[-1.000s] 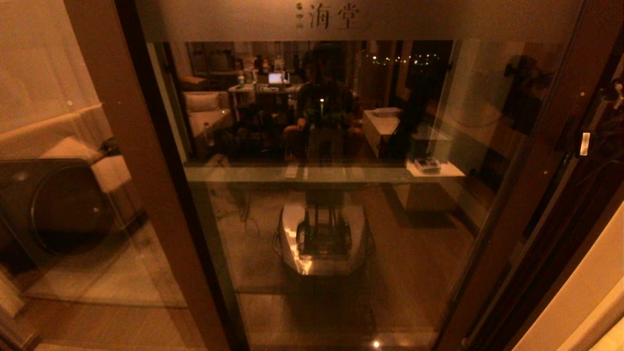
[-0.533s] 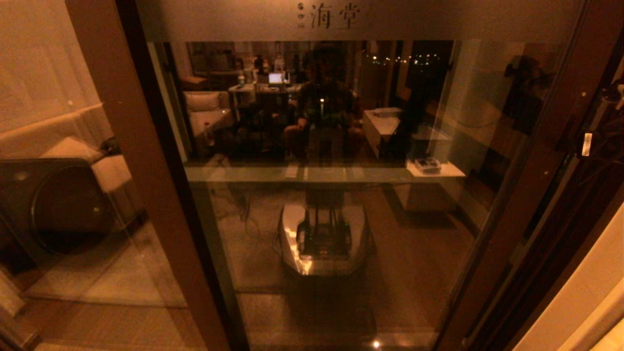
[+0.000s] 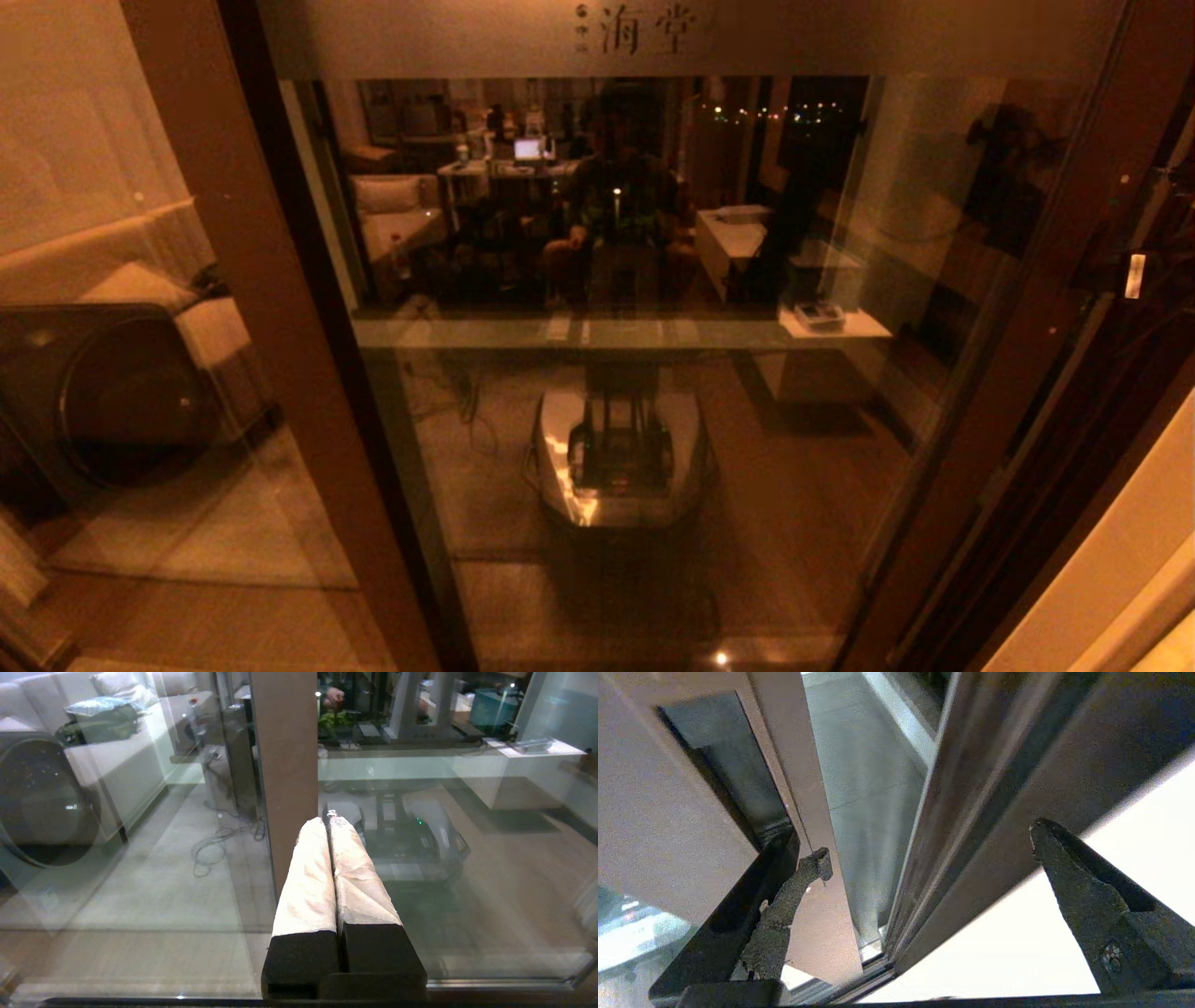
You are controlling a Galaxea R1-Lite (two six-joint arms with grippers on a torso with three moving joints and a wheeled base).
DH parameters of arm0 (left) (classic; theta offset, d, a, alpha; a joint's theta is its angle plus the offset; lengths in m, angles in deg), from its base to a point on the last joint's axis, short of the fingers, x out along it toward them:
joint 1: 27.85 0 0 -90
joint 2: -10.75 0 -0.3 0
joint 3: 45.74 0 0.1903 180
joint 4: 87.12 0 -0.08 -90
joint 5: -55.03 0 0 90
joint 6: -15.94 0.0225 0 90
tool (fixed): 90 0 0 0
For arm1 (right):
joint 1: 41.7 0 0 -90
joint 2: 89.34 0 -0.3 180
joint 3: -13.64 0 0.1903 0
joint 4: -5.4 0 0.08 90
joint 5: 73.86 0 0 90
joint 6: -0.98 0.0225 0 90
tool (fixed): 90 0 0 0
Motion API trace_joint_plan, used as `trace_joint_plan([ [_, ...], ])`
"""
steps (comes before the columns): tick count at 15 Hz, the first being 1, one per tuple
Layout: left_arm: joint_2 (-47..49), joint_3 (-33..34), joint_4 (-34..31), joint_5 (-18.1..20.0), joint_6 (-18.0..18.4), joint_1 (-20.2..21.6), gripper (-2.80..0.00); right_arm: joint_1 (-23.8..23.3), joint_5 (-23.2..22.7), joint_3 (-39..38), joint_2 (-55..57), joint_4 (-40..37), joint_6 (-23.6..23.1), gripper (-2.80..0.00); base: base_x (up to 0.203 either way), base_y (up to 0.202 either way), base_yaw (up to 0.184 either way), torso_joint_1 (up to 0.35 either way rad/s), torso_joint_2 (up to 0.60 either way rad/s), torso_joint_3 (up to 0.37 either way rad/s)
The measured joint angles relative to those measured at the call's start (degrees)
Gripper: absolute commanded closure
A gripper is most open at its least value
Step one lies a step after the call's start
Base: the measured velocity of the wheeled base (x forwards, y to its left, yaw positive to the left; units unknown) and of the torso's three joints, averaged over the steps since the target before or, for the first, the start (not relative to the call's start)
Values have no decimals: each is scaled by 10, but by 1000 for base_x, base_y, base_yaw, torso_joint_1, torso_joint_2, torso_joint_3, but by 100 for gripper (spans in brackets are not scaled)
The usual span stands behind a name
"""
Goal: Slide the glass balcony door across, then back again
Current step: Close the slid door
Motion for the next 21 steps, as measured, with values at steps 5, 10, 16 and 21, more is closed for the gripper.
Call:
trace_joint_plan([
  [5, 0, 0, 0, 0, 0, 0, 0, 3, -23, -21, -36, 1, 6, -280, 0, 0, 0, 0, 0, 0],
  [10, 0, 0, 0, 0, 0, 0, 0, 6, -48, -59, -89, 1, 6, -280, 0, 0, 0, 0, 0, 0],
  [16, 0, 0, 0, 0, -1, 0, 0, 44, -60, -96, -164, -2, 21, 0, 0, 0, 0, 0, 0, 0],
  [21, 0, 0, 0, 0, 0, 0, 0, 76, -47, -86, -178, -5, 10, 0, 0, 0, 0, 0, 0, 0],
])
